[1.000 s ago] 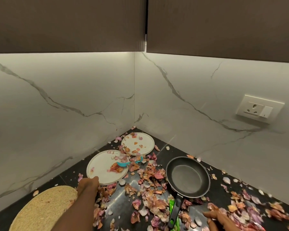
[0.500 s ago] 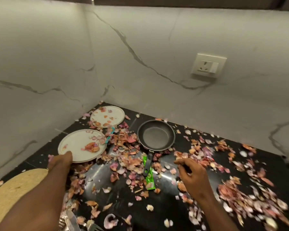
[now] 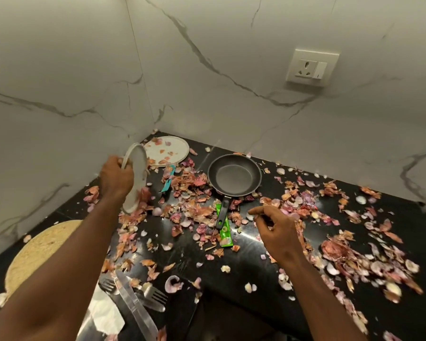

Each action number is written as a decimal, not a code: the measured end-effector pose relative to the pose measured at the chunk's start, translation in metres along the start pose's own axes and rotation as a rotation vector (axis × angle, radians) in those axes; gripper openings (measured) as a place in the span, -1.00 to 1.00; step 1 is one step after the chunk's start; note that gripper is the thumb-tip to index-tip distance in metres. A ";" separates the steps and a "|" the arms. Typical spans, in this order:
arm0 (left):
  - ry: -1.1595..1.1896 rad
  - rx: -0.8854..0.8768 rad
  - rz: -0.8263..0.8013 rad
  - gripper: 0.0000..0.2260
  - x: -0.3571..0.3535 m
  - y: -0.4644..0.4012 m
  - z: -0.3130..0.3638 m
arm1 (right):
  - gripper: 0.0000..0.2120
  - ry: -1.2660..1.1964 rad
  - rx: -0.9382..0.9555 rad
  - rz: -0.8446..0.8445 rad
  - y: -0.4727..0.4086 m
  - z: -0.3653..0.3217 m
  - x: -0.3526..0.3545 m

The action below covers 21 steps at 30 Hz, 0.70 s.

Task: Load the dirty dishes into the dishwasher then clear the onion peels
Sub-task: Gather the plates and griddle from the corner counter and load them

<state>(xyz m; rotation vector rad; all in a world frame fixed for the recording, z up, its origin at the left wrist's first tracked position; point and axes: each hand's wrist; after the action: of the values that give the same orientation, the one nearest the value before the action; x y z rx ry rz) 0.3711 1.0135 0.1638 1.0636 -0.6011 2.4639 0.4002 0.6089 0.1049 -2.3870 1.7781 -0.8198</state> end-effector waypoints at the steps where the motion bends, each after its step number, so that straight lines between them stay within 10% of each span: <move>1: 0.001 -0.104 0.030 -0.85 0.003 0.012 0.006 | -0.75 -0.004 0.002 0.000 0.001 -0.001 0.001; 6: -0.121 -0.663 0.057 -0.75 0.014 0.052 0.006 | -0.76 -0.037 -0.010 0.006 0.003 -0.001 0.007; 12: 0.296 -0.318 0.208 -0.85 0.028 0.078 0.019 | -0.74 -0.053 0.016 0.015 0.005 -0.004 0.006; 16: 0.638 -0.068 0.021 -0.62 0.027 0.109 0.030 | -0.59 -0.062 0.076 0.053 0.002 -0.020 -0.005; 21: 0.898 0.058 -0.254 -0.84 0.012 0.164 0.050 | -0.43 0.050 0.312 0.058 0.003 -0.042 -0.032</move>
<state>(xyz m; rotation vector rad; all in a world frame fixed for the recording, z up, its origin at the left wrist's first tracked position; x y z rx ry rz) 0.3094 0.8525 0.1663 -0.0256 -0.0932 2.3955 0.3732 0.6482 0.1274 -2.1250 1.5892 -1.0680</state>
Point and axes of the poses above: each hand's wrist, its own y-axis away from the middle knuckle, its own x-axis out of the back of the hand, z = x × y, and after that the axes turned 12 degrees about -y, right-handed
